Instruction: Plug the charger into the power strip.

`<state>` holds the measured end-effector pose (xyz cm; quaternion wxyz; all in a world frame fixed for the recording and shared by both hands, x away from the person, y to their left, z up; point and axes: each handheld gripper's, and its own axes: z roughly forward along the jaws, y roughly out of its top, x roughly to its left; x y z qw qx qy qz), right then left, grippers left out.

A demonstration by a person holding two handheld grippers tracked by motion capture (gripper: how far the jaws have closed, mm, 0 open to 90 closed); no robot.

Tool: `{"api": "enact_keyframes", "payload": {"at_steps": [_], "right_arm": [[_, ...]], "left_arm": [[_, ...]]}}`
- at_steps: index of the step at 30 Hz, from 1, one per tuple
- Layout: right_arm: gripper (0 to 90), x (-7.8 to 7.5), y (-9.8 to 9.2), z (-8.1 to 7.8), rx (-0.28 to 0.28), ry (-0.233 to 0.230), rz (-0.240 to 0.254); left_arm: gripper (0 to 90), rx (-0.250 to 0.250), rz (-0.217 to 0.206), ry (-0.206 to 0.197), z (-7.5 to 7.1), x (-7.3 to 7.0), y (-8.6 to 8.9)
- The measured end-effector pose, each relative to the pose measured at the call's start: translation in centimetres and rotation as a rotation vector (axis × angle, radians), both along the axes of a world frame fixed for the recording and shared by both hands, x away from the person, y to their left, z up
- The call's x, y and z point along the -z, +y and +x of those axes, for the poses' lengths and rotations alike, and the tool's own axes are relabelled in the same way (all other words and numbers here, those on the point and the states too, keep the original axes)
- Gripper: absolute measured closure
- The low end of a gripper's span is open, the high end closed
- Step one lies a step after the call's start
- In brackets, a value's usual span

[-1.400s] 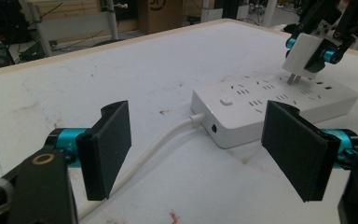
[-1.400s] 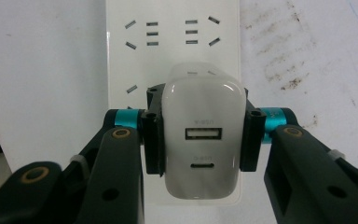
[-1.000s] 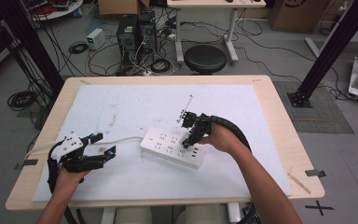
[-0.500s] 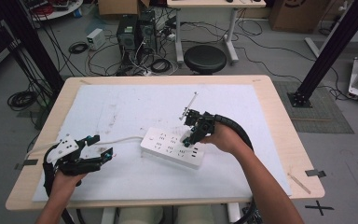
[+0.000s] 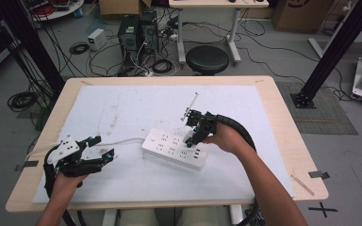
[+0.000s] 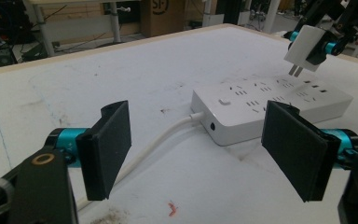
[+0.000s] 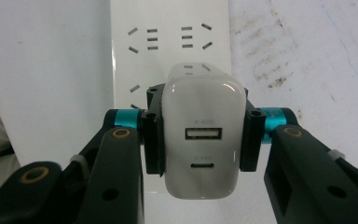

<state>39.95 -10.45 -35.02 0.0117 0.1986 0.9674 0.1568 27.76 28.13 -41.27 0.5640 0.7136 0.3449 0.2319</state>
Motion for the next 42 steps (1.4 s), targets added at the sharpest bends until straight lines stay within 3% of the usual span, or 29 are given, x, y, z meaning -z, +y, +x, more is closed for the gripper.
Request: {"api": "enact_keyframes", "payload": {"at_steps": [10, 20, 31, 35, 38, 42], "right_arm": [[62.7, 0.8, 0.5, 0.3, -0.009, 0.004, -0.042], [62.7, 0.9, 0.9, 0.5, -0.029, 0.022, -0.041], [63.0, 1.0, 2.5, 0.4, -0.056, 0.006, -0.116], [63.1, 1.0, 3.5, 0.4, -0.069, -0.003, -0.17], [63.1, 1.9, 4.6, 0.3, -0.079, -0.015, -0.237], [63.3, 2.0, 4.3, 0.6, -0.074, -0.002, -0.213]], "left_arm": [[24.1, -0.001, -0.008, 0.008, 0.1, 0.6, -0.1], [24.1, -0.004, -0.014, 0.013, 0.2, 0.8, 0.3], [24.1, -0.002, -0.021, 0.018, 0.4, 1.1, 0.3], [24.1, 0.004, -0.023, 0.019, 0.4, 1.2, 0.1], [24.1, 0.001, -0.03, 0.02, 0.4, 1.4, 0.1], [24.1, -0.006, -0.034, 0.021, 0.3, 1.6, 0.4]]}}
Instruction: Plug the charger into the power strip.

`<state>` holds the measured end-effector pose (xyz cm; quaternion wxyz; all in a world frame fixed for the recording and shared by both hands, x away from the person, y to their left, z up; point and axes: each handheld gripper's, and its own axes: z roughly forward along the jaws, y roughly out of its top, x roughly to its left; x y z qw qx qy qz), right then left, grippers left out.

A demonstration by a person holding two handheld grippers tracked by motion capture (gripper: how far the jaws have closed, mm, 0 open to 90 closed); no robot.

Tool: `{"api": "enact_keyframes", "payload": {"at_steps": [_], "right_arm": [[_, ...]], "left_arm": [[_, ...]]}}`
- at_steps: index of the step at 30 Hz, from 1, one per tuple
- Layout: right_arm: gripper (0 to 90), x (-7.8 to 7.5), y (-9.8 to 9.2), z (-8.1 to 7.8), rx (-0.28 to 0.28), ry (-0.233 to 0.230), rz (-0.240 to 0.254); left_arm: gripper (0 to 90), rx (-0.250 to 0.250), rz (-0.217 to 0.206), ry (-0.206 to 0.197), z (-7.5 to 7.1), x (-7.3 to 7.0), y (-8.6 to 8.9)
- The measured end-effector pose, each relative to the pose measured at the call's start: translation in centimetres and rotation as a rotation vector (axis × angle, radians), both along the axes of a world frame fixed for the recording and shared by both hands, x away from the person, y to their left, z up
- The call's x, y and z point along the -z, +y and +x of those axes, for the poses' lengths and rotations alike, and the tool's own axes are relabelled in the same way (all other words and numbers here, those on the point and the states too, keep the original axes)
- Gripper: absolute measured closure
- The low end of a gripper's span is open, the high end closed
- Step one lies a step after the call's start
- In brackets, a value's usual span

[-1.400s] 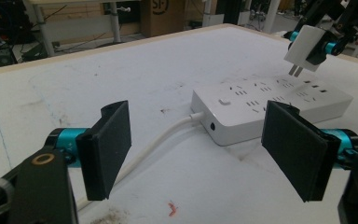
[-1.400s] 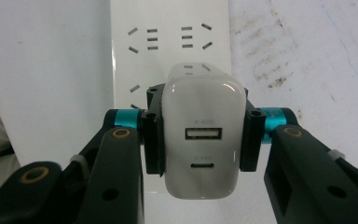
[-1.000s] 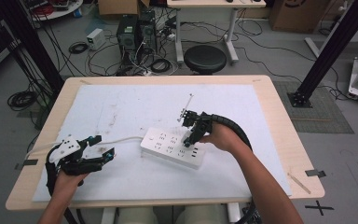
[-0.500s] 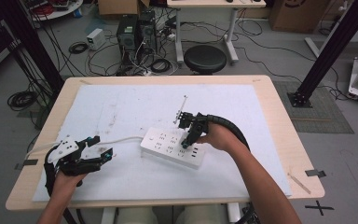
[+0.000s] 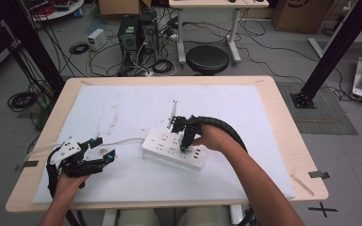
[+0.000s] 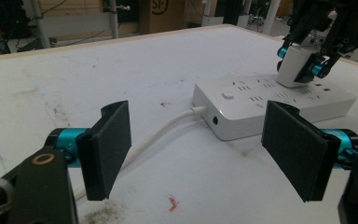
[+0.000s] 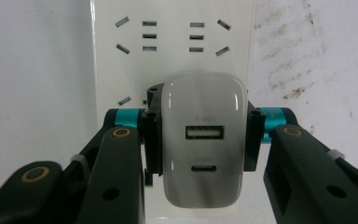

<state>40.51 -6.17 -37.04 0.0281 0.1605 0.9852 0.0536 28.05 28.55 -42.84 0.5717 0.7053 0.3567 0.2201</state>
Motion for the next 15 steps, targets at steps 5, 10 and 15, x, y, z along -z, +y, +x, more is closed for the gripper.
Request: {"api": "enact_keyframes", "payload": {"at_steps": [5, 10, 15], "right_arm": [[63.3, 0.4, 0.5, -0.3, -0.005, -0.017, -0.035], [63.3, 0.7, -0.1, -0.1, 0.017, -0.002, 0.013], [62.9, 0.9, -1.1, -0.2, 0.02, -0.012, 0.097]], "left_arm": [[24.1, -0.01, -0.007, 0.0, -0.1, 0.0, 0.4], [24.1, -0.015, -0.01, -0.002, -0.4, 0.0, 0.7], [24.1, -0.023, -0.019, 0.003, -0.5, 0.3, 1.0]]}}
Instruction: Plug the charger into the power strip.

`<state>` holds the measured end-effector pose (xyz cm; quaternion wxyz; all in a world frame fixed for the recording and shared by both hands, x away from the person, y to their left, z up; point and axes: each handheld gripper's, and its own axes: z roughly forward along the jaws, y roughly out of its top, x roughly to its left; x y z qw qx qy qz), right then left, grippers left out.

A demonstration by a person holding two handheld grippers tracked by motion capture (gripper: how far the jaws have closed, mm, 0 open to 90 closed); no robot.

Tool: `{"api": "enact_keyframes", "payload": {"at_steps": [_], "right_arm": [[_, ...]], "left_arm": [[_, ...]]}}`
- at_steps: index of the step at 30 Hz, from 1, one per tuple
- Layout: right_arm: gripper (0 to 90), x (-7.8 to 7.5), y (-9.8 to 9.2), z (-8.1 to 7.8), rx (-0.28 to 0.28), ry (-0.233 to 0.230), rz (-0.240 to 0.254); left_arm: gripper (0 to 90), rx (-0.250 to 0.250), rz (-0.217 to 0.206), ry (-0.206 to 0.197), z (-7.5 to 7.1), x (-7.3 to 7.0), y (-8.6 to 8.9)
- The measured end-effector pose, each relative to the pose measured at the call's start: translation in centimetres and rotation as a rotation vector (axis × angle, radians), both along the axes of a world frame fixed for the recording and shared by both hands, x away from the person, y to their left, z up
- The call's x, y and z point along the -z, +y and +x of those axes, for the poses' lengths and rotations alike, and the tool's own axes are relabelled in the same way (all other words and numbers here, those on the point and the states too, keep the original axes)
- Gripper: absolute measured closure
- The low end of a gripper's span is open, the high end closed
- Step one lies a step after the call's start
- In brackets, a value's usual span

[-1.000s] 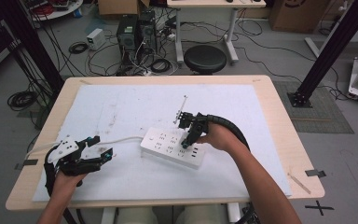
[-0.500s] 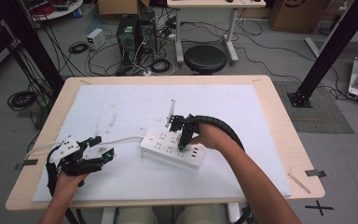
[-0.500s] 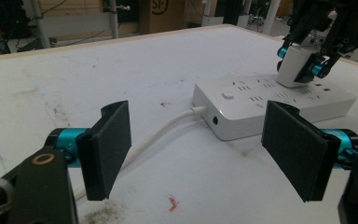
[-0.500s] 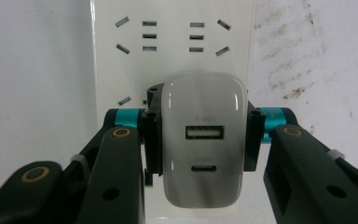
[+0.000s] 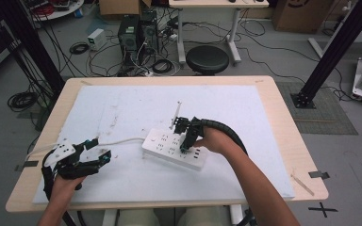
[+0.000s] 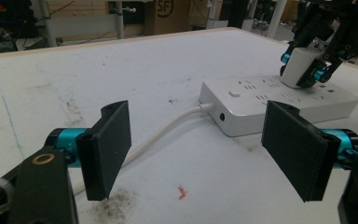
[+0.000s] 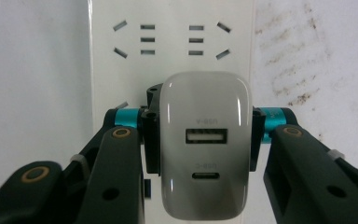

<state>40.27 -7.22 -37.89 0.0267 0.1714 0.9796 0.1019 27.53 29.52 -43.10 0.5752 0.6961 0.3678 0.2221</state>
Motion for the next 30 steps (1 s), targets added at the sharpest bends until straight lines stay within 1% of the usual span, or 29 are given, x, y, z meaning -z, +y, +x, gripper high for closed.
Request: {"api": "enact_keyframes", "payload": {"at_steps": [2, 4, 5, 6, 9, 11, 12, 13, 14, 16, 18, 19, 20, 21, 24, 25, 26, 27, 29, 30], "right_arm": [[62.7, 0.1, -0.4, -0.1, 0.005, -0.008, 0.031], [62.0, 0.2, -0.5, -0.3, -0.004, -0.026, 0.047], [59.5, 0.2, -0.5, -0.4, -0.011, -0.035, 0.055], [52.4, 0.1, -0.6, -0.5, -0.005, -0.037, 0.072], [40.2, -0.2, -1.0, -0.5, 0.04, -0.044, 0.125], [31.7, -0.4, -1.4, -0.4, 0.075, -0.062, 0.158], [28.4, -0.5, -1.7, -0.4, 0.102, -0.072, 0.172], [25.0, -0.7, -2.0, -0.4, 0.115, -0.089, 0.184], [21.6, -0.8, -2.3, -0.5, 0.137, -0.098, 0.208], [20.7, -1.0, -3.2, -0.5, 0.171, -0.101, 0.259], [19.2, -1.2, -4.0, -0.5, 0.22, -0.113, 0.303], [18.9, -1.2, -4.5, -0.6, 0.227, -0.117, 0.33], [18.9, -1.3, -4.9, -0.7, 0.24, -0.115, 0.344], [18.9, -1.4, -5.3, -0.8, 0.244, -0.122, 0.361], [18.9, -1.8, -6.4, -1.2, 0.259, -0.141, 0.398], [18.9, -1.8, -6.4, -1.2, 0.259, -0.141, 0.398], [18.9, -1.9, -6.7, -1.3, 0.272, -0.147, 0.407], [18.9, -2.0, -7.4, -1.5, 0.28, -0.138, 0.434], [18.9, -2.1, -8.0, -1.7, 0.288, -0.149, 0.453], [18.9, -2.1, -8.0, -1.7, 0.288, -0.149, 0.453]], "left_arm": [[24.1, 0.003, 0.001, 0.002, 0.0, 0.1, -0.1], [24.1, 0.004, 0.002, 0.0, 0.0, 0.1, -0.2], [24.1, 0.004, -0.001, 0.001, 0.0, 0.1, -0.2], [24.1, 0.003, -0.003, 0.0, 0.0, 0.0, -0.2], [24.1, 0.006, -0.002, -0.002, 0.1, 0.0, -0.4], [24.1, 0.007, -0.005, -0.003, 0.2, 0.0, -0.6], [24.1, 0.011, 0.0, -0.003, 0.2, 0.0, -0.7], [24.1, 0.009, -0.004, -0.003, 0.2, 0.0, -0.8], [24.1, 0.012, -0.001, -0.005, 0.2, -0.1, -0.8], [24.1, 0.012, -0.003, -0.003, 0.2, -0.1, -1.0], [24.1, 0.017, 0.003, -0.002, 0.2, -0.1, -1.0], [24.1, 0.015, 0.002, -0.003, 0.2, 0.0, -1.1], [24.1, 0.015, 0.003, -0.003, 0.3, 0.0, -1.2], [24.1, 0.015, 0.001, 0.0, 0.3, 0.0, -1.3], [24.1, 0.021, 0.006, -0.001, 0.3, -0.1, -1.5], [24.1, 0.021, 0.006, -0.001, 0.3, -0.1, -1.5], [24.1, 0.025, 0.007, -0.001, 0.3, -0.1, -1.6], [24.1, 0.026, 0.009, -0.001, 0.3, -0.2, -1.7], [24.1, 0.027, 0.012, -0.003, 0.2, -0.2, -1.8], [24.1, 0.027, 0.012, -0.003, 0.2, -0.2, -1.8]]}}
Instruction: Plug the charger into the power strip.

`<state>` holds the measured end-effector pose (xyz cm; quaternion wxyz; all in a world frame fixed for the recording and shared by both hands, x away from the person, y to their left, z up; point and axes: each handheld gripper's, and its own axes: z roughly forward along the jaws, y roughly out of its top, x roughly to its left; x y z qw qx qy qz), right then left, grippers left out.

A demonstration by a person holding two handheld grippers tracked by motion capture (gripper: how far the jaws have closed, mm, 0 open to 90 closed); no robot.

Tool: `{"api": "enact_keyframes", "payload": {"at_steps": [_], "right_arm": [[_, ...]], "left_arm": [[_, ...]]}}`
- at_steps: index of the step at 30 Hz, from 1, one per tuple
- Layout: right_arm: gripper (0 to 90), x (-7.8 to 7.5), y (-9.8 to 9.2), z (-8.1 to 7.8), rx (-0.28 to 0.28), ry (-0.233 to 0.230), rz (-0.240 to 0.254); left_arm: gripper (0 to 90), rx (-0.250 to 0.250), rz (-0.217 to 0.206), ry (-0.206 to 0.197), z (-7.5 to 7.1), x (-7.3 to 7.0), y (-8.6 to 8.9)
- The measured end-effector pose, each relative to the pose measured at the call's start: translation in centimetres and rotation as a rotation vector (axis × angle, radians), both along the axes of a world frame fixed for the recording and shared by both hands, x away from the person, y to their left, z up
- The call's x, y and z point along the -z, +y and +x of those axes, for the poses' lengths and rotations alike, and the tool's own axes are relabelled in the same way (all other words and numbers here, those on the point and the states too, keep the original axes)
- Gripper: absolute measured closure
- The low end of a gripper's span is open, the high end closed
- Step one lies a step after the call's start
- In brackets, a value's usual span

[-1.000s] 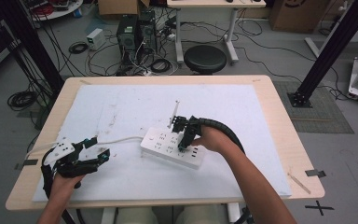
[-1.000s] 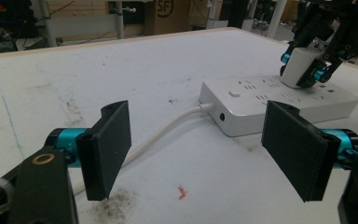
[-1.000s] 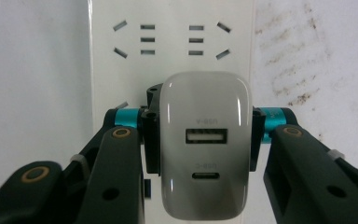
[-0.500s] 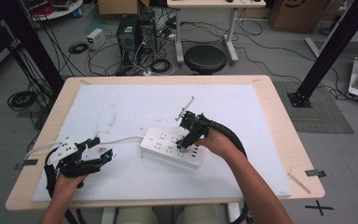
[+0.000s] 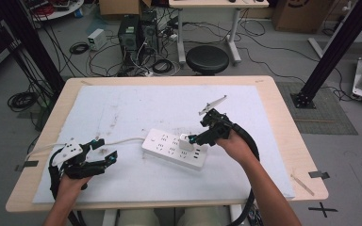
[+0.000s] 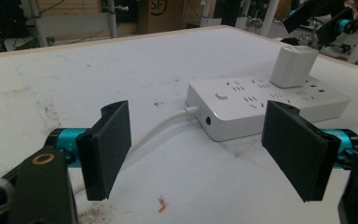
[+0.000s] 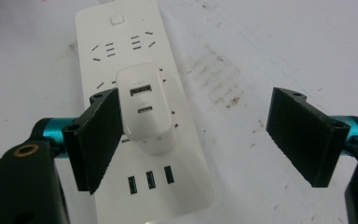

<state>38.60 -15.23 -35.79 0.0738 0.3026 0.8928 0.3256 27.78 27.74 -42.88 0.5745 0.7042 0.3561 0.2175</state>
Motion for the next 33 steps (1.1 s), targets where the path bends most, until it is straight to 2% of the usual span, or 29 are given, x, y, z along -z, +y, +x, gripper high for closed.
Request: {"api": "enact_keyframes", "payload": {"at_steps": [3, 6, 16, 21, 29, 33], "right_arm": [[18.9, -0.1, -1.4, -0.5, 0.019, -0.008, 0.025], [18.9, -0.1, -2.5, -1.0, 0.02, -0.022, 0.03], [18.9, -0.8, -6.1, -3.1, 0.104, -0.067, 0.011], [18.9, -0.8, -7.9, -4.4, 0.133, -0.095, 0.051], [18.9, -0.4, -9.4, -5.8, 0.172, -0.146, 0.057], [18.9, -0.1, -9.6, -6.1, 0.19, -0.145, 0.067]], "left_arm": [[24.1, 0.0, -0.005, 0.002, 0.0, 0.0, -0.2], [24.1, 0.006, -0.003, 0.002, 0.0, -0.1, -0.3], [24.1, 0.016, -0.008, -0.009, 0.0, -0.4, -1.0], [24.1, 0.026, -0.006, -0.017, -0.1, -0.5, -1.3], [24.1, 0.025, 0.002, -0.019, 0.0, -0.7, -1.2], [24.1, 0.025, 0.007, -0.023, 0.0, -0.9, -1.3]]}}
